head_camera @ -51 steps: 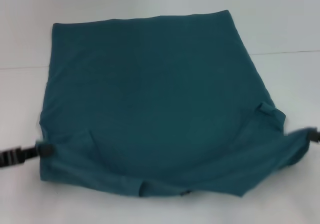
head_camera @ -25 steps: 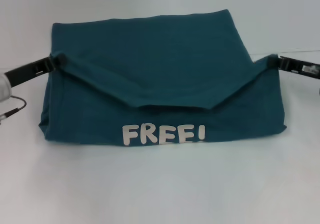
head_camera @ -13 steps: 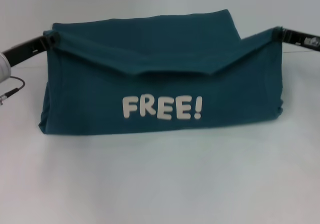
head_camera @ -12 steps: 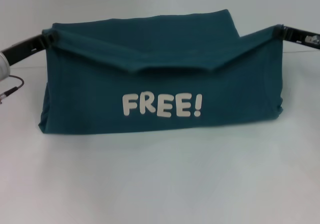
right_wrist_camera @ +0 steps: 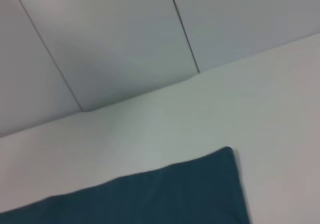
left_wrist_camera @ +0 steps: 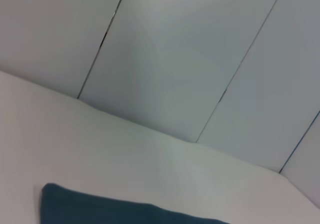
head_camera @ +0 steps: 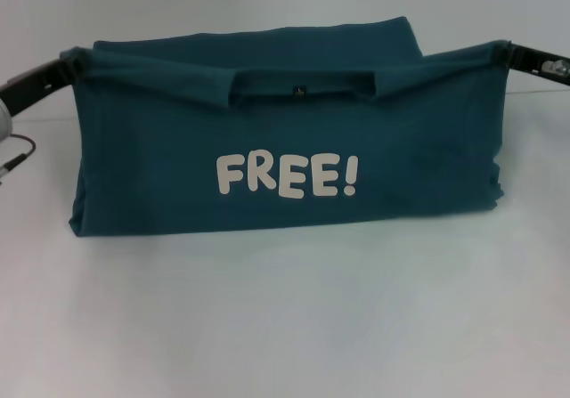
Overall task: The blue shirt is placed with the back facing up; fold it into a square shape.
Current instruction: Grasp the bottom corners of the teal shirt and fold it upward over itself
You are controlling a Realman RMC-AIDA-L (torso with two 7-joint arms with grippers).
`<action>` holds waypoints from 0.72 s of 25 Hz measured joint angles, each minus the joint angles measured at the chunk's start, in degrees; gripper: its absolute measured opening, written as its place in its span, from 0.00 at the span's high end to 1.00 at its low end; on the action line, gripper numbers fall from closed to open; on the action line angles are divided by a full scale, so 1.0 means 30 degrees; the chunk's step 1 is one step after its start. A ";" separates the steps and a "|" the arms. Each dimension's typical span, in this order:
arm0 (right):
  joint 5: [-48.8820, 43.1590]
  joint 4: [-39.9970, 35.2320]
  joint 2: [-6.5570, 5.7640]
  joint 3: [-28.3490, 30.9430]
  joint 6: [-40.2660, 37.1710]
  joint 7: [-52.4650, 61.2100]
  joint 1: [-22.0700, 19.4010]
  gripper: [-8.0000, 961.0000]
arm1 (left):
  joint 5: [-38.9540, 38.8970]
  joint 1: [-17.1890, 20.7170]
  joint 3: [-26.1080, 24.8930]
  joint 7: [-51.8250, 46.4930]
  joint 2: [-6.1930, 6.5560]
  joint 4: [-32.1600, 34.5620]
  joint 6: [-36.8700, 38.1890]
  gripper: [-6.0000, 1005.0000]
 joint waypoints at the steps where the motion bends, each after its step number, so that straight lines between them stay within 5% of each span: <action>1: 0.0001 0.0050 0.0088 -0.0172 0.0367 -0.0007 0.0001 0.89 | 0.0000 0.0000 0.0000 0.0000 0.0000 0.0000 0.0000 0.97; 18: 0.1552 0.1467 0.0527 -0.0655 0.2990 -0.1801 0.0045 0.88 | -0.2226 0.0021 -0.0109 0.3599 -0.0778 -0.1775 -0.1844 0.97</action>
